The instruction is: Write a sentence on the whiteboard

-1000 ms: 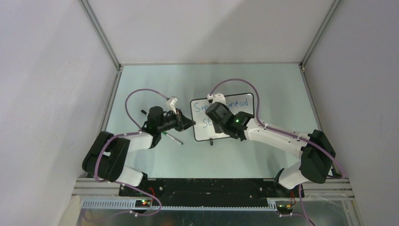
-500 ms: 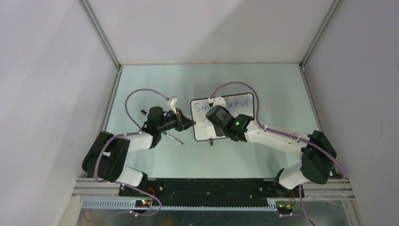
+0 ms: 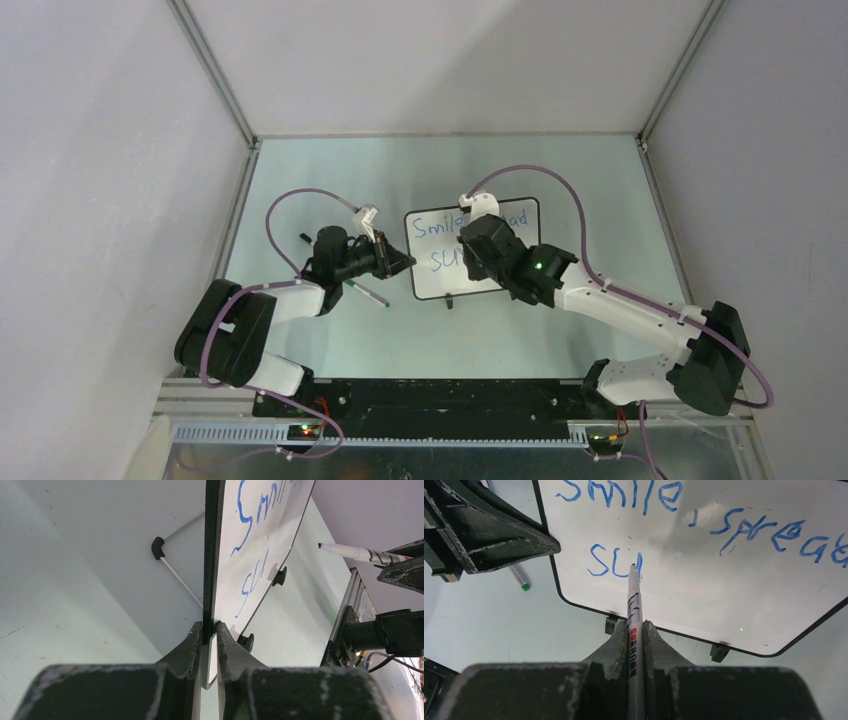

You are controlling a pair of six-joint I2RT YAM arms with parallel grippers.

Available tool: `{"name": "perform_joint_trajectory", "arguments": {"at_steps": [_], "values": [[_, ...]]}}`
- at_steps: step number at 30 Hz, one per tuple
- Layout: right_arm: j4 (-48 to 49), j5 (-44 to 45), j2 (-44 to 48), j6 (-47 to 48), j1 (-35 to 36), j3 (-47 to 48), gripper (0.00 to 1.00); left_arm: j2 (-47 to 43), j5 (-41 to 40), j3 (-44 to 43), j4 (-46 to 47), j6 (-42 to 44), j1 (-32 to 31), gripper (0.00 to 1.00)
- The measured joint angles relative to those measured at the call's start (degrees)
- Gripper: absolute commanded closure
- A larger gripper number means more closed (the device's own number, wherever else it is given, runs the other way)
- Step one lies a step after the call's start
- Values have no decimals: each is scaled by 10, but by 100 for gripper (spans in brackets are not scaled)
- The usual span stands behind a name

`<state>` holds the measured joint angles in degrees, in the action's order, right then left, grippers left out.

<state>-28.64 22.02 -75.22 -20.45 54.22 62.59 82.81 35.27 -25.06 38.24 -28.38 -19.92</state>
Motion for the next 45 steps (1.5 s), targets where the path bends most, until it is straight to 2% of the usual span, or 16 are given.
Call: {"name": "perform_joint_trajectory", "arguments": {"at_steps": [10, 18, 26, 45], "values": [[80, 2, 73, 36, -9, -86, 100, 0, 0, 0, 0, 0, -1, 94], [140, 6, 80, 43, -16, -118, 100, -4, -2, 0, -5, 4, -2, 94], [160, 11, 77, 64, 16, -131, 100, -7, -6, 0, -11, 5, -4, 94], [155, 33, 30, 66, 9, -131, 100, -11, -6, 0, -16, 10, -5, 94]]}}
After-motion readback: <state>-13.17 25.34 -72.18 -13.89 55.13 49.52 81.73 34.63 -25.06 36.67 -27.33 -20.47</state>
